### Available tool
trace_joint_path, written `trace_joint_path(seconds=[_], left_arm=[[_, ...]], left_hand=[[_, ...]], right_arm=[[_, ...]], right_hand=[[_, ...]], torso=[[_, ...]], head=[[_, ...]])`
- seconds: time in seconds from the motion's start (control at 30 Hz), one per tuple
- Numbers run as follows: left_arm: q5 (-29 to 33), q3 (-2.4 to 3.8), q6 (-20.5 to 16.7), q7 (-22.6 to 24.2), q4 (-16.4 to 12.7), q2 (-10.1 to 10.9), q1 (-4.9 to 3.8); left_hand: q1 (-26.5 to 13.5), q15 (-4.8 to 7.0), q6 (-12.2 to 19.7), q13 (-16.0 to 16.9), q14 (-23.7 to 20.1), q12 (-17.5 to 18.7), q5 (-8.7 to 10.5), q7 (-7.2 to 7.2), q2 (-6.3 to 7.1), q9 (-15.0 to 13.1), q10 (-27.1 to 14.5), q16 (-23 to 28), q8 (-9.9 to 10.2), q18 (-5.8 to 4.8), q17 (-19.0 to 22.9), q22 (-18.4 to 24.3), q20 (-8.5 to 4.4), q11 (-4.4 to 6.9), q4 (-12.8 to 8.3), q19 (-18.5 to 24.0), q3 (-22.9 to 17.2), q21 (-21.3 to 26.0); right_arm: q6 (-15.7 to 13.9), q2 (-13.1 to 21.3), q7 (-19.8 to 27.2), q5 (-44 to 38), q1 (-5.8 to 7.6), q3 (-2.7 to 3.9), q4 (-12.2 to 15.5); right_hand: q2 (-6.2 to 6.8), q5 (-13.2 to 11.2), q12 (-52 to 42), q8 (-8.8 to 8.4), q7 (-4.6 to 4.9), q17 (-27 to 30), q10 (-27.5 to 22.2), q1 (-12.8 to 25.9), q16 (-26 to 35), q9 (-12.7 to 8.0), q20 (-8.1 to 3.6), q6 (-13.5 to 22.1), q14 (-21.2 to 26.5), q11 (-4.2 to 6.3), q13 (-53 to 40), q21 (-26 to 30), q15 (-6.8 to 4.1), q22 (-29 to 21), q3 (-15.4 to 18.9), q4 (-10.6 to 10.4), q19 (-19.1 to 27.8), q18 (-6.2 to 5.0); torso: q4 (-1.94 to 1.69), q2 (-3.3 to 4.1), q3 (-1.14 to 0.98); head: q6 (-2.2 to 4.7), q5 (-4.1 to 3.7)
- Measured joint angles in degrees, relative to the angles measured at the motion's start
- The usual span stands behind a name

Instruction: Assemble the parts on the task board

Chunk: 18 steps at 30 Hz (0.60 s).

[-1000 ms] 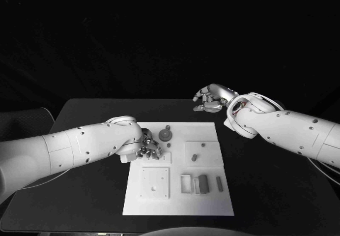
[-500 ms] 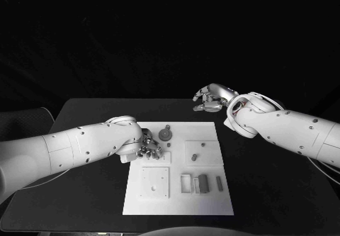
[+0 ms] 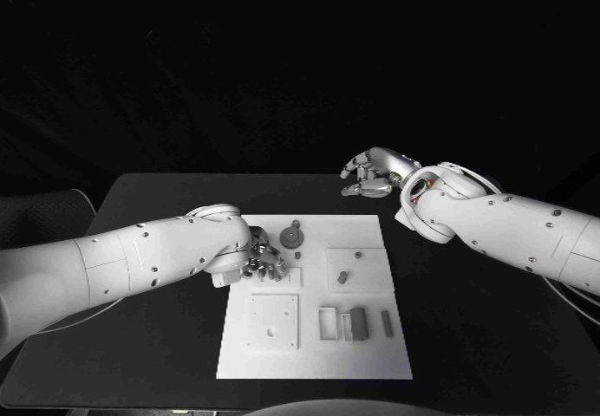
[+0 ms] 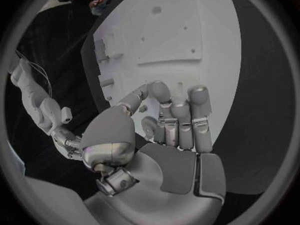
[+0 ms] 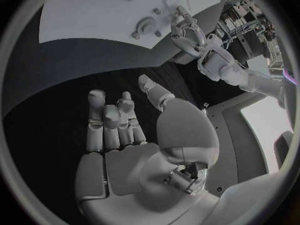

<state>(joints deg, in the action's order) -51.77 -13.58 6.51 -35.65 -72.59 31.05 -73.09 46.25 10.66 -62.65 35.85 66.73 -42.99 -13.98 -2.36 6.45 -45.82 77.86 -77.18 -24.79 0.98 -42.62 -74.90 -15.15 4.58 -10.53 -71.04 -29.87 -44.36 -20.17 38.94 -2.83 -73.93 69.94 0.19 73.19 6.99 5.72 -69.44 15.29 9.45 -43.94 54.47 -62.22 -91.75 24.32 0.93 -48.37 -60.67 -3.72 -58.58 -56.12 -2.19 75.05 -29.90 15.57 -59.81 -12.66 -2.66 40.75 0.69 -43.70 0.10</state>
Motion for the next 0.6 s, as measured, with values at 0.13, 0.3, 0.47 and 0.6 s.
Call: trace_joint_path(seconds=[0.13,0.3,0.47,0.6], left_arm=[[0.00,0.01,0.00,0.09,0.00,0.04,0.01],[-0.04,0.01,-0.03,0.18,0.00,0.06,0.03],[-0.04,0.00,-0.08,0.28,-0.02,0.12,0.04],[-0.05,0.00,-0.14,0.35,-0.04,0.17,0.05]], left_hand=[[-0.17,0.00,0.00,-0.34,-0.01,-0.27,2.69,0.00,1.05,0.00,0.00,-0.27,0.00,0.00,0.33,-0.02,0.00,0.00,1.10,0.00,-0.11,0.00],[-0.21,0.00,0.00,-0.73,-0.01,-0.66,6.35,0.00,1.74,0.00,0.00,-0.61,0.00,0.00,0.73,-0.04,0.01,0.00,2.30,-0.01,-0.22,0.00],[-0.50,-0.01,-0.01,-1.07,-0.02,-0.90,10.51,0.01,2.84,-0.07,0.00,-0.67,-0.01,0.00,1.09,-0.04,0.01,0.00,3.49,-0.01,-0.14,0.00],[-1.26,-0.01,-0.01,-1.10,-0.03,-0.90,11.05,0.01,4.20,-0.21,0.00,-0.93,-0.01,0.00,1.11,-0.04,0.02,0.00,4.28,-0.02,0.33,0.00]], right_arm=[[0.02,0.01,-0.01,0.00,0.00,0.00,-0.01],[0.05,0.01,-0.01,0.00,0.00,0.00,-0.02],[0.07,0.02,-0.02,0.00,0.00,0.00,-0.02],[0.09,0.07,-0.03,0.00,0.00,0.00,-0.01]], right_hand=[[0.00,0.00,0.00,0.00,0.00,0.00,0.00,0.00,0.00,0.00,0.00,0.00,0.00,0.00,0.00,0.00,0.00,0.00,0.00,0.00,0.00,0.00],[0.00,0.00,0.00,0.00,0.00,0.00,-0.09,0.00,0.00,0.00,0.01,0.00,0.05,-0.09,0.03,0.00,0.05,0.00,0.00,0.00,0.01,-0.01],[-0.16,0.00,0.00,0.00,0.00,0.01,-0.09,0.17,0.00,0.00,0.01,0.00,0.06,-0.09,0.05,0.00,0.06,0.00,0.00,0.00,0.02,0.00],[-0.22,0.00,-0.23,0.00,0.00,0.01,-0.08,0.22,0.00,-0.05,0.02,0.01,0.09,-0.09,0.05,0.00,0.09,0.00,0.00,0.00,0.02,0.00]], torso=[[-0.01,0.00,0.00],[0.00,0.00,-0.01],[0.00,0.01,-0.03],[0.01,0.01,-0.03]], head=[[-0.02,0.00],[-0.03,-0.01],[-0.07,0.00],[-0.07,0.03]])
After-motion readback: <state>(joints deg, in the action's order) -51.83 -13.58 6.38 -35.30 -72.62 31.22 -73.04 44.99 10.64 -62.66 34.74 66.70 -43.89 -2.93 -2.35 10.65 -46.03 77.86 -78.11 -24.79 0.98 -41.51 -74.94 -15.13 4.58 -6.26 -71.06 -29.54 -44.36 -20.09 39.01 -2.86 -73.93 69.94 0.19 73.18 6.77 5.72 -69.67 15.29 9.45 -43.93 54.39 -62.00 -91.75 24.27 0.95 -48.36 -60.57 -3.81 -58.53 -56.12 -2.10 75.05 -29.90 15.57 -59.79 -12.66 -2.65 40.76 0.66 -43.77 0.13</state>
